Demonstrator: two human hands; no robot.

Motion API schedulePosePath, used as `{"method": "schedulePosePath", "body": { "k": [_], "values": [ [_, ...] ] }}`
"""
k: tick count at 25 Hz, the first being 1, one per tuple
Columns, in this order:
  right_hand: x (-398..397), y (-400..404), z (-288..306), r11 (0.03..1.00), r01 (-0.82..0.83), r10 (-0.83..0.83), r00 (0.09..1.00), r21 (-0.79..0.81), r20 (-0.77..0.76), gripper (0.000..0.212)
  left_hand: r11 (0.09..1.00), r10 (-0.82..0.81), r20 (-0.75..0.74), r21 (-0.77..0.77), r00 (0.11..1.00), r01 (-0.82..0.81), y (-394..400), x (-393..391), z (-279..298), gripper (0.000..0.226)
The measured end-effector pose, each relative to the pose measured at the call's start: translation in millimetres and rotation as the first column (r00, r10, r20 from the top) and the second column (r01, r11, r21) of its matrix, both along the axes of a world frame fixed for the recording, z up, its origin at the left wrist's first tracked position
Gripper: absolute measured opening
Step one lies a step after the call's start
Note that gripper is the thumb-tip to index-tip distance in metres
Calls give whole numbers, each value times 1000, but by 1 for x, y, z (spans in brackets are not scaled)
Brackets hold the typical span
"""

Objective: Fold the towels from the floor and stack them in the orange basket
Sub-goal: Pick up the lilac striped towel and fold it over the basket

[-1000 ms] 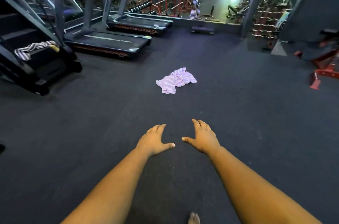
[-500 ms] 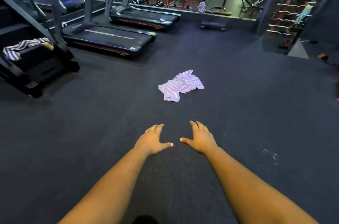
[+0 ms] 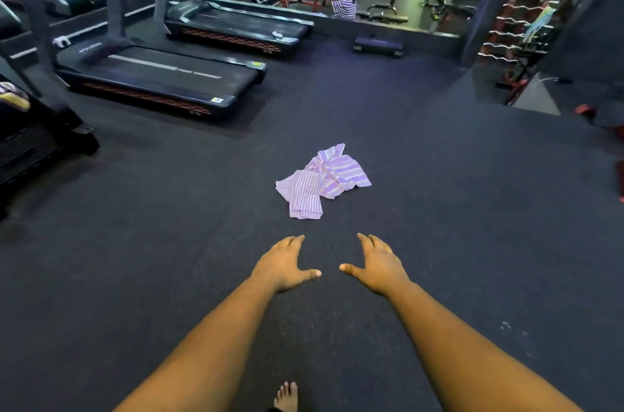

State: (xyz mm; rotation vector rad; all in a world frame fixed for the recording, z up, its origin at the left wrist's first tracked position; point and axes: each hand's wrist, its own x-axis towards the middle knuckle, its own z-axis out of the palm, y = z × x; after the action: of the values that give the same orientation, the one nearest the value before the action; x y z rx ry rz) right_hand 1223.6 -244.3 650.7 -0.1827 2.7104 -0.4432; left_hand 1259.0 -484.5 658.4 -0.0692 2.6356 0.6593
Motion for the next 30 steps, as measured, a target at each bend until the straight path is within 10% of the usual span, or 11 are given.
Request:
{"method": "schedulePosePath", "body": {
  "k": [20,30],
  "values": [
    [-525,42,-55,1000,3,-2,991,-4,134,101,996,-11,102,91,995,2,44,-522,-52,104],
    [-780,23,-201,998,34,-51,934,56,354,93,991,-32,325,132,945,-12,28,-784,-211,101]
  ]
}}
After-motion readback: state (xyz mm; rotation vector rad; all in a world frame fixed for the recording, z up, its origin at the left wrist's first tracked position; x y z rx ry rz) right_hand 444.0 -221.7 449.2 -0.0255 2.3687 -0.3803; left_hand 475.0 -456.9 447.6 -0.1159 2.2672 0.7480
